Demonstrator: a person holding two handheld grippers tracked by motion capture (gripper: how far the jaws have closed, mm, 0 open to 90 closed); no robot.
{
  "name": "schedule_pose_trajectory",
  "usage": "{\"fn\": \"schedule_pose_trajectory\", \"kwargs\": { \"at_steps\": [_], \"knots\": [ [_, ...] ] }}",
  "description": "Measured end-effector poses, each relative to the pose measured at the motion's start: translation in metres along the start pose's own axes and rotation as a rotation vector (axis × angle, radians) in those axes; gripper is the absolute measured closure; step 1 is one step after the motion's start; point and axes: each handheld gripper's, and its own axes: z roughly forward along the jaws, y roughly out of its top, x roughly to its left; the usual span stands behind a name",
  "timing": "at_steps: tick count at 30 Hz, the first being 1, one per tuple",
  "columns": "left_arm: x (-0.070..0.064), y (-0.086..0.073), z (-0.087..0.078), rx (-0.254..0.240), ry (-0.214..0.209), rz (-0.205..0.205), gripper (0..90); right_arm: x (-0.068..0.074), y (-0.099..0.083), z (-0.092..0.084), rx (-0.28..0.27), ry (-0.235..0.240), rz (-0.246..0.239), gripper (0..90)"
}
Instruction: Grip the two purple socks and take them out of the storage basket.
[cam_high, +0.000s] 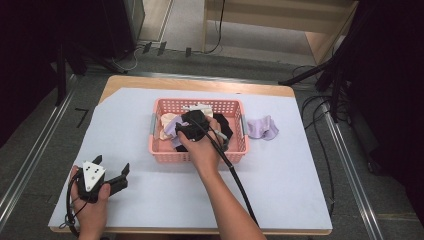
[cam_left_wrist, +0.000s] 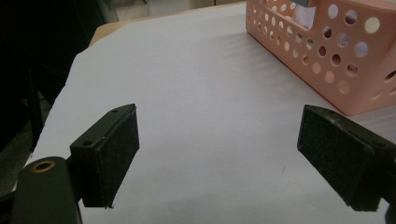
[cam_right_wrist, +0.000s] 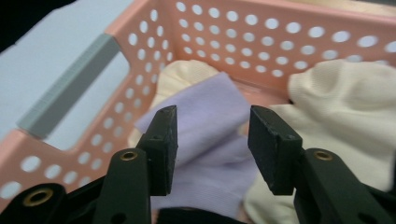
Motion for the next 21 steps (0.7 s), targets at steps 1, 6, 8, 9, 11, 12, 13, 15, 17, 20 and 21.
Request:
{"fn": "schedule_pose_trajectory", "kwargs": {
  "at_steps": [1, 6, 8, 9, 11, 12, 13, 15, 17, 20, 21],
  "knots": [
    [0.0, 0.0, 0.0, 0.001, 0.0, 0.0, 13.6, 0.002, 0.0, 0.002, 0.001, 0.007, 0.012, 51.4],
    [0.0, 0.0, 0.0, 0.002, -0.001, -0.001, 13.6, 0.013, 0.0, 0.012, 0.075, 0.011, 0.049, 50.9],
    [0.0, 0.0, 0.0, 0.002, -0.001, -0.001, 13.7, 0.017, 0.001, 0.016, 0.106, 0.015, 0.053, 50.1],
    [0.0, 0.0, 0.0, 0.002, -0.002, -0.001, 13.7, 0.019, 0.001, 0.017, 0.114, 0.011, 0.056, 49.8],
    [0.0, 0.0, 0.0, 0.002, -0.002, -0.003, 13.7, 0.022, 0.002, 0.021, 0.137, 0.022, 0.074, 49.4],
    [0.0, 0.0, 0.0, 0.002, -0.002, -0.004, 13.7, 0.022, 0.002, 0.022, 0.149, 0.024, 0.079, 49.3],
    [0.0, 0.0, 0.0, 0.002, -0.003, -0.005, 13.7, 0.023, 0.003, 0.024, 0.179, 0.014, 0.088, 49.8],
    [0.0, 0.0, 0.0, 0.002, -0.003, -0.004, 13.7, 0.022, 0.003, 0.028, 0.217, 0.005, 0.099, 51.9],
    [0.0, 0.0, 0.0, -0.002, -0.006, -0.009, 13.7, 0.022, 0.003, 0.029, 0.236, 0.02, 0.108, 61.3],
    [0.001, 0.0, 0.0, 0.008, -0.008, -0.003, 13.7, 0.021, 0.002, 0.029, 0.256, 0.046, 0.097, 76.7],
    [0.001, 0.0, 0.0, 0.001, -0.006, -0.003, 13.7, 0.02, 0.001, 0.028, 0.262, 0.038, 0.085, 80.9]
  ]
}}
